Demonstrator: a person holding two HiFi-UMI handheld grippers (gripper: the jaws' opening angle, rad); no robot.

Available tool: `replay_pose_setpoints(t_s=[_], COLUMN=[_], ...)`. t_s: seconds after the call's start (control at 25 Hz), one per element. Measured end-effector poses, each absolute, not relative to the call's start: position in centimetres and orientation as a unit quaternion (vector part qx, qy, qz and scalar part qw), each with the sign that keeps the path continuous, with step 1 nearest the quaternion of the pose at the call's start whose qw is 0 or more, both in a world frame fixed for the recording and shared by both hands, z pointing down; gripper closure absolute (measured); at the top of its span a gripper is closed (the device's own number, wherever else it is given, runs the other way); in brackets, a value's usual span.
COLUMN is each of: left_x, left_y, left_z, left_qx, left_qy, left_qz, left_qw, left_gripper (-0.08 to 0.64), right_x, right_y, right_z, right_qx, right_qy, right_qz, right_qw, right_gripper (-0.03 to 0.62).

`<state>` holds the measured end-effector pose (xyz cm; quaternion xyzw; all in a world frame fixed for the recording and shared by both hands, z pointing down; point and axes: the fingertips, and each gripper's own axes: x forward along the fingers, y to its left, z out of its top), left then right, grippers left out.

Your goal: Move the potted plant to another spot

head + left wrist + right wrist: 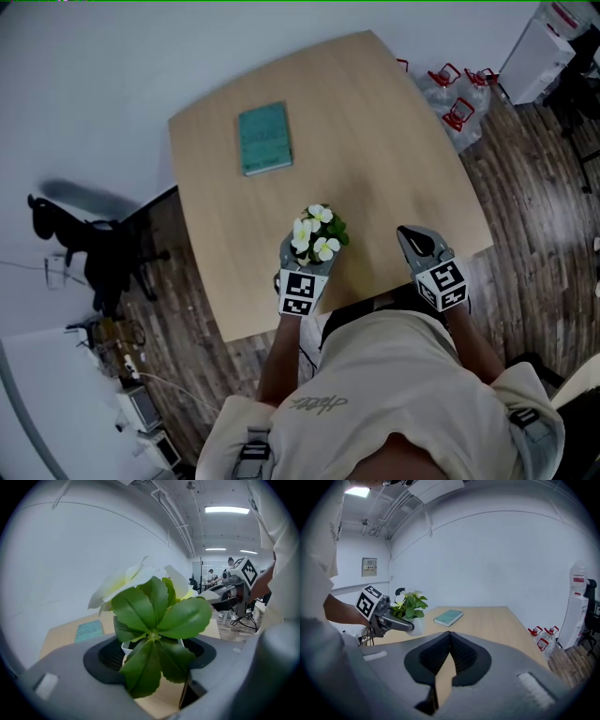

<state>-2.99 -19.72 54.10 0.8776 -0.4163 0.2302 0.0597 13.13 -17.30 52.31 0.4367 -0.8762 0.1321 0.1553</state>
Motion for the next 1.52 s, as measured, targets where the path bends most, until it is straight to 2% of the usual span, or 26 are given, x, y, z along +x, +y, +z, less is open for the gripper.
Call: replay_pose_setpoints(t_s=[0.72, 1.08, 1.52], left_x=[11.9, 19.4, 25.1], left_y=[-24.2, -27.5, -32.9], left_z=[53.5, 56.5, 61.1], left_qx=[0.856, 0.861, 0.863], left_qy=[-0.448, -0.425, -0.410], left_qz=[0.245, 0.263, 0.272], left_qw=[0.087, 0.090, 0.115], left_gripper=[0.199, 0.199, 0.199], right_x=[27.3, 33.2, 39.0], right_y=[-22.5, -24.3, -26.2], right_z=[53.6, 55.6, 57.6], right_qx=[0.396, 0.403, 0.434], right_qy=[-0.898, -0.894, -0.873], right_qz=[0.140, 0.143, 0.170], right_qw=[0.130, 0.133, 0.144], right_gripper=[0.589, 0.589, 0.589])
